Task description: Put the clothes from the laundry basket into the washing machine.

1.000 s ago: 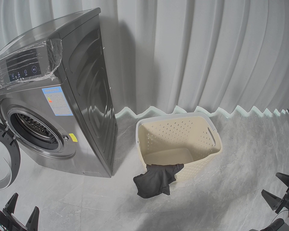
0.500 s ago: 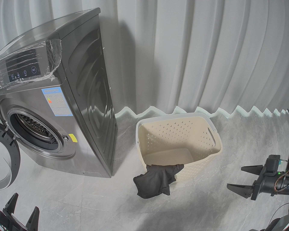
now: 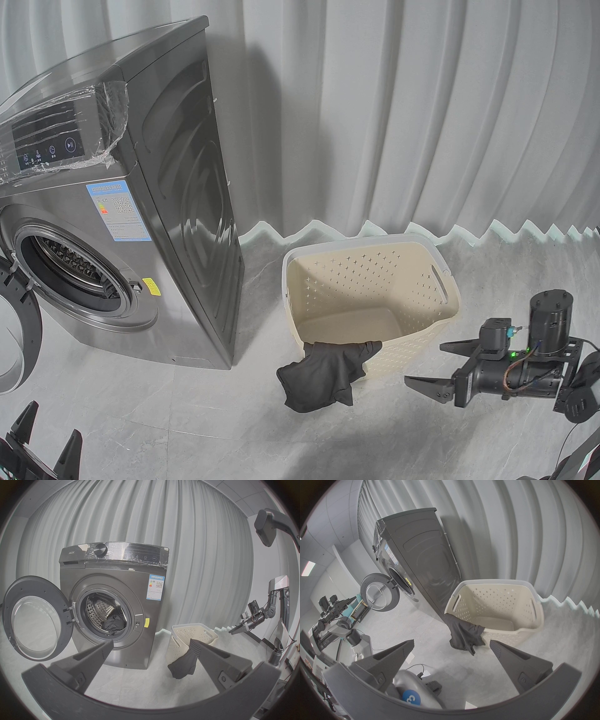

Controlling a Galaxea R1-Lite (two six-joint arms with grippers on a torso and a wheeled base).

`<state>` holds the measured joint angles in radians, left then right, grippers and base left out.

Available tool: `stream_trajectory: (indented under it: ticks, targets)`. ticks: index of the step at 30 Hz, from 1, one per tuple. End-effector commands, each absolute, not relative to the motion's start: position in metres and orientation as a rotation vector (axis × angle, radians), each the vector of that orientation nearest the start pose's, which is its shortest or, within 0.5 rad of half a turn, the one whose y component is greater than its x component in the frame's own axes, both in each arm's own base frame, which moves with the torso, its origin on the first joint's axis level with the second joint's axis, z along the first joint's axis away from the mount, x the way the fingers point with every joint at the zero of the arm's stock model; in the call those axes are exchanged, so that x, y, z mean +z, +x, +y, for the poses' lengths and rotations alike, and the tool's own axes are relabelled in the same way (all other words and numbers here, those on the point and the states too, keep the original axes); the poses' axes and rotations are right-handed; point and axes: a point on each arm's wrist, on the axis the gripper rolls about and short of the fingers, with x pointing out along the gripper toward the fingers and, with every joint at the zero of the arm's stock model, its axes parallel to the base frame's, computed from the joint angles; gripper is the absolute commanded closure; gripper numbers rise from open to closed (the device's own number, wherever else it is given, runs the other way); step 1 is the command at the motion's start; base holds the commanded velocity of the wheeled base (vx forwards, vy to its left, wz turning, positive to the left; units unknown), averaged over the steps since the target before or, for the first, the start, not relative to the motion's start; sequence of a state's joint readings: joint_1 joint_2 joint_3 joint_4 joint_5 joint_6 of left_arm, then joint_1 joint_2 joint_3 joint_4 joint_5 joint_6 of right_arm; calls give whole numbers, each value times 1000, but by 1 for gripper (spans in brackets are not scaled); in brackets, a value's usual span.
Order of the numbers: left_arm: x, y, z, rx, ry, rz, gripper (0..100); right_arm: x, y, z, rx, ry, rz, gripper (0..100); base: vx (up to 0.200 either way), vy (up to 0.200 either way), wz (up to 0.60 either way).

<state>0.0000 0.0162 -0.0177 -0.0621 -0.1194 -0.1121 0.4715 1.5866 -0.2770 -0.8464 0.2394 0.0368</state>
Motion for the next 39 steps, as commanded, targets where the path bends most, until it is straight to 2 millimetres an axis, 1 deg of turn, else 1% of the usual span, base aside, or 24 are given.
stream_trajectory:
  ticks: [1, 5, 14, 16, 20, 26, 27, 29, 31, 39]
  targets:
    - [83, -23, -3, -123, -109, -59, 0, 72, 209, 126, 689, -44, 540, 0, 0, 0, 0]
    - [83, -23, -3, -123, -109, -59, 0, 64, 222, 139, 677, -33, 506, 0, 0, 0, 0]
    - [83, -23, -3, -123, -109, -59, 0, 54, 243, 151, 660, -35, 500, 0, 0, 0, 0]
    - [83, -23, -3, -122, -109, -59, 0, 53, 245, 153, 661, -35, 499, 0, 0, 0, 0]
    - [83, -23, -3, -122, -111, -61, 0, 44, 256, 161, 663, -40, 509, 0, 0, 0, 0]
    - [83, -23, -3, -122, -114, -60, 0, 36, 269, 169, 664, -40, 499, 0, 0, 0, 0]
    - [83, -23, -3, -122, -115, -60, 0, 31, 273, 173, 660, -43, 496, 0, 0, 0, 0]
    - [83, -23, -3, -120, -117, -60, 0, 28, 277, 174, 640, -50, 493, 0, 0, 0, 0]
    - [83, -23, -3, -121, -119, -62, 0, 22, 286, 178, 603, -60, 487, 0, 0, 0, 0]
    - [83, -23, -3, -121, -119, -60, 0, 8, 295, 187, 541, -87, 502, 0, 0, 0, 0]
